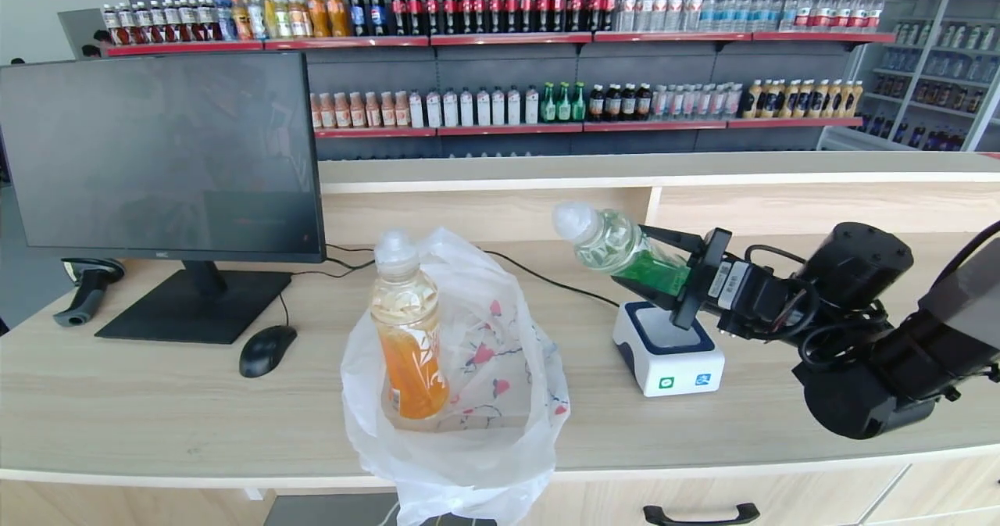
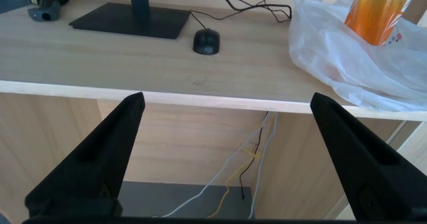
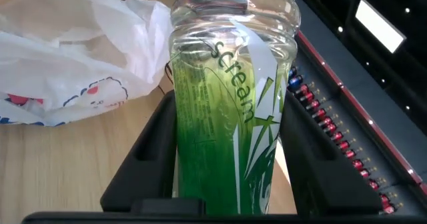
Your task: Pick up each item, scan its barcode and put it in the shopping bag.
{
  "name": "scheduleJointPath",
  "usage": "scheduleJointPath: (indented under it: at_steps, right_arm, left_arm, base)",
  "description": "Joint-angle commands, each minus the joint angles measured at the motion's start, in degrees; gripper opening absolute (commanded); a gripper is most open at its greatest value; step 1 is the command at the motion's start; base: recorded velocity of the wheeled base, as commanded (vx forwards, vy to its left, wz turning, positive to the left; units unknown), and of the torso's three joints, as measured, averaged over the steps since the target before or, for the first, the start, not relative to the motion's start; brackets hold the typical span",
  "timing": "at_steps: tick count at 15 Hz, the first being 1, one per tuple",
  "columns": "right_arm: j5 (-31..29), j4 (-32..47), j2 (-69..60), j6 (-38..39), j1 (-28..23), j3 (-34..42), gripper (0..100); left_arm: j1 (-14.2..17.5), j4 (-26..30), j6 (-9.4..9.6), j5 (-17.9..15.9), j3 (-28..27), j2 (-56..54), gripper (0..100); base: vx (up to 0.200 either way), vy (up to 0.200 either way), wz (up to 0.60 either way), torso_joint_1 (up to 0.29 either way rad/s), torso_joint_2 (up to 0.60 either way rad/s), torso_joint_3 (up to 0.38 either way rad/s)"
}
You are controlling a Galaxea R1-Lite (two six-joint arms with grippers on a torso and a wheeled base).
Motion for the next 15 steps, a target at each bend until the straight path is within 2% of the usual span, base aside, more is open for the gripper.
scheduleJointPath:
  at_steps: [1,6,15]
  right_arm:
    - [0.0,0.0,0.1,-0.1,-0.7,0.0,0]
    - [4.0,0.0,0.1,-2.7,-2.0,1.0,0]
    - [4.2,0.0,1.7,-2.9,-2.0,0.4,0]
  left_arm:
    - [0.0,0.0,-0.01,0.0,0.0,0.0,100]
    - [0.0,0.0,-0.01,0.0,0.0,0.0,100]
    - [0.0,0.0,-0.01,0.0,0.0,0.0,100]
  base:
    - [0.0,0.0,0.0,0.0,0.0,0.0]
    - [0.0,0.0,0.0,0.0,0.0,0.0]
    - [0.0,0.0,0.0,0.0,0.0,0.0]
